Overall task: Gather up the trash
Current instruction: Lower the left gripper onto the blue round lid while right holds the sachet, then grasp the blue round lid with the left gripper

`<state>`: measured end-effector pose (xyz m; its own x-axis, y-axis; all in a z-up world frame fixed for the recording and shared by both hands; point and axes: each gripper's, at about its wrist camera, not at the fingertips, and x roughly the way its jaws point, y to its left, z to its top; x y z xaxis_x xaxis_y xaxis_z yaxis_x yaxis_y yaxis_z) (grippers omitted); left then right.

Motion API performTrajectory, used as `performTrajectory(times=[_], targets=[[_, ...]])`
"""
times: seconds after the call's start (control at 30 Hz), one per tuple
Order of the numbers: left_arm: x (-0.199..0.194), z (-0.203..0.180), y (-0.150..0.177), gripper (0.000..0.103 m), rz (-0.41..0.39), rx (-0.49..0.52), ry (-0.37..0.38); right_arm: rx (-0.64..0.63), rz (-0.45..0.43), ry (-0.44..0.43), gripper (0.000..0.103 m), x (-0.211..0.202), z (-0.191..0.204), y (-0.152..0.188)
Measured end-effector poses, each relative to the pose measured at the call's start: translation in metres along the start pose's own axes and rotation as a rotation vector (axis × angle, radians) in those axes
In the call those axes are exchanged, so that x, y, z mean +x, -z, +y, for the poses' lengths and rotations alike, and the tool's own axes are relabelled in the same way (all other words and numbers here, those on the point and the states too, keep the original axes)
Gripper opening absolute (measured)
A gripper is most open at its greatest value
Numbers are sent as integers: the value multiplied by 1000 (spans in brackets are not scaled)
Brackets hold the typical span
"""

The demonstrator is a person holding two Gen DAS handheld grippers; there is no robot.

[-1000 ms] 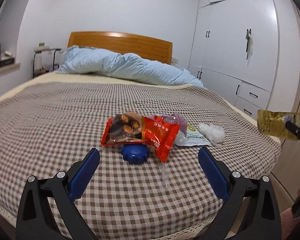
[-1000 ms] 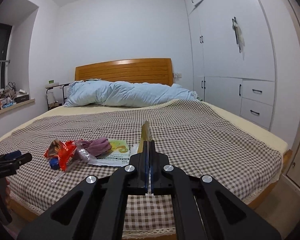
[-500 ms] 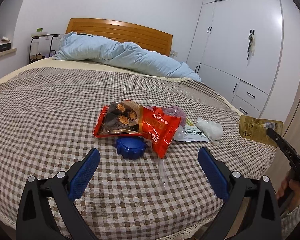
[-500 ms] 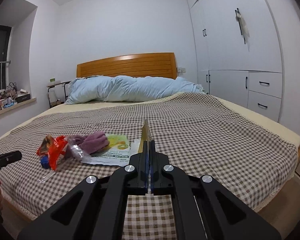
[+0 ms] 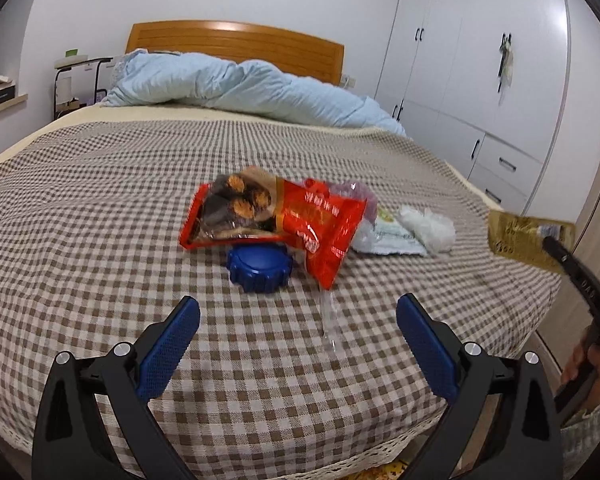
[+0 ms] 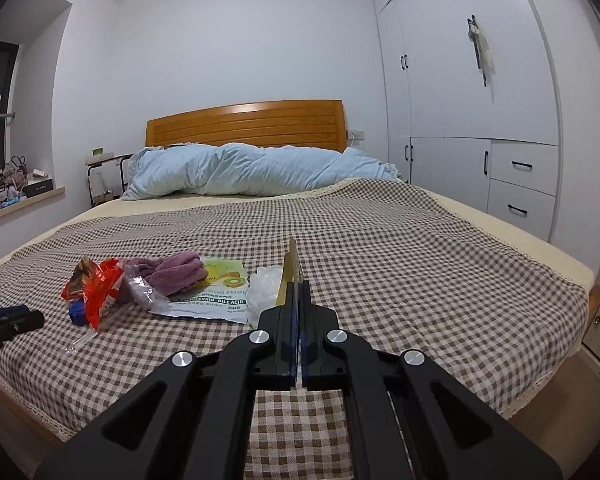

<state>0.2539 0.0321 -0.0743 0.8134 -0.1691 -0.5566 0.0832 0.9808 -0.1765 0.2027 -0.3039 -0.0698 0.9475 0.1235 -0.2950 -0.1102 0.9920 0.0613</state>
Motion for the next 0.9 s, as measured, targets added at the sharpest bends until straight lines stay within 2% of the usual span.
performTrajectory(times=[0.1,0.2,0.27,0.3,0.33,0.53,0.73,0.8,0.83,0.9], targets=[[7,-4,0,96,12,16,-35,5,-6,0,1,-2,-2,-1],[17,-6,-3,95,33,49,-132,16,-8,0,1,-3,-5,-2],[26,-2,-8,84,48,49,-210,24,-9,-3,1,-3,-6,-2],[30,2,-10,81,59,37,-217,28,-10,-5,1,-3,-6,-2],[37,6,-13,73,79,14,-206,32,-13,-9,1,-4,-7,-3],[65,18,-22,72,140,-75,-102,31,-25,-14,1,-2,-5,-6],[84,13,-28,72,137,-68,-161,-4,-15,-12,1,4,1,-4],[88,13,-30,65,134,-66,-178,-15,-13,-9,1,4,2,-3],[89,13,-32,52,128,-68,-189,-17,-13,-8,1,4,2,-3],[85,12,-33,52,118,-77,-185,-19,-11,-4,1,3,1,-3]])
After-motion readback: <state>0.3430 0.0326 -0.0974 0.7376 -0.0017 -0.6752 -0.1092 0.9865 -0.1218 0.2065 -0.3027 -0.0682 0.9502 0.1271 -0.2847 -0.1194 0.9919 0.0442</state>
